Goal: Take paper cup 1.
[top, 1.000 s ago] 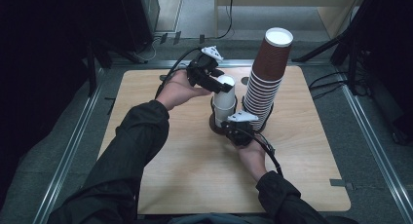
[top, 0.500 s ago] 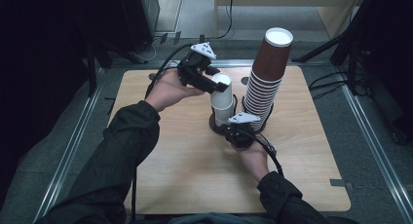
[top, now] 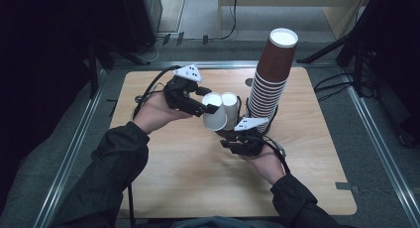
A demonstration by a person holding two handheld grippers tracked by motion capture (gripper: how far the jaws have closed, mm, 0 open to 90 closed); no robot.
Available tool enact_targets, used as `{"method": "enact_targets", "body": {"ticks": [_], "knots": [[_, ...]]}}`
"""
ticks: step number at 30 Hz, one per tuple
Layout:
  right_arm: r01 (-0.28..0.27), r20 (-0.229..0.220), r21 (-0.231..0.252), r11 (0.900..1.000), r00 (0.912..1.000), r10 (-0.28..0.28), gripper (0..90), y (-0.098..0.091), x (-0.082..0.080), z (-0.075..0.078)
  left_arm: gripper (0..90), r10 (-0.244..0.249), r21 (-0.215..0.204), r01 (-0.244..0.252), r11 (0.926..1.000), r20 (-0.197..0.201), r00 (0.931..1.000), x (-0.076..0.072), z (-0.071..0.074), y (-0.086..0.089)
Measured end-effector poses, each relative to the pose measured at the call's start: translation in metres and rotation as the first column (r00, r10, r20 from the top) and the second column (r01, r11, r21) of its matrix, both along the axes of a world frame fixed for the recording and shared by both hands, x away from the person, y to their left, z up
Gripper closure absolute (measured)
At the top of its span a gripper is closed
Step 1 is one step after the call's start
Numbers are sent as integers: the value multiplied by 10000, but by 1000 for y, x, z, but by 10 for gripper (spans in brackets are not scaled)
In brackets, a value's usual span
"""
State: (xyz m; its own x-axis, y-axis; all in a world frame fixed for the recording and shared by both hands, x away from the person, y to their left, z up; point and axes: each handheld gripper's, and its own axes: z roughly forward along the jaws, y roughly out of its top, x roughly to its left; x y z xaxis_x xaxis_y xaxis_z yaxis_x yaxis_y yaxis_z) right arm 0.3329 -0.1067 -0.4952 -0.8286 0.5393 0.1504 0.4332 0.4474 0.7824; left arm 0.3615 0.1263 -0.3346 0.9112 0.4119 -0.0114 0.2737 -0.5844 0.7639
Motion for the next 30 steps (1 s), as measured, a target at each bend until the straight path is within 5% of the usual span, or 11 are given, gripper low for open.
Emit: {"method": "enact_targets", "body": {"ticks": [4,9,19,30], "knots": [[-627,-659,397,9972,9957,652,542,-9,2,-1,359,-95,131,97,9999,-158,9998,-6,-9,3],[-1402,-921,218,9899,9856,1417,491,-12,-3,2,358,-59,10,59,10000,-401,9992,-10,-23,5],[-2809,-155,301,9593,9595,2814,346,-24,-18,10,358,-401,306,418,9987,-533,9978,-20,-46,2],[-2885,-182,619,9555,9568,2900,251,-34,-17,14,358,-904,16,910,9959,-953,9913,-24,-70,-9]]}}
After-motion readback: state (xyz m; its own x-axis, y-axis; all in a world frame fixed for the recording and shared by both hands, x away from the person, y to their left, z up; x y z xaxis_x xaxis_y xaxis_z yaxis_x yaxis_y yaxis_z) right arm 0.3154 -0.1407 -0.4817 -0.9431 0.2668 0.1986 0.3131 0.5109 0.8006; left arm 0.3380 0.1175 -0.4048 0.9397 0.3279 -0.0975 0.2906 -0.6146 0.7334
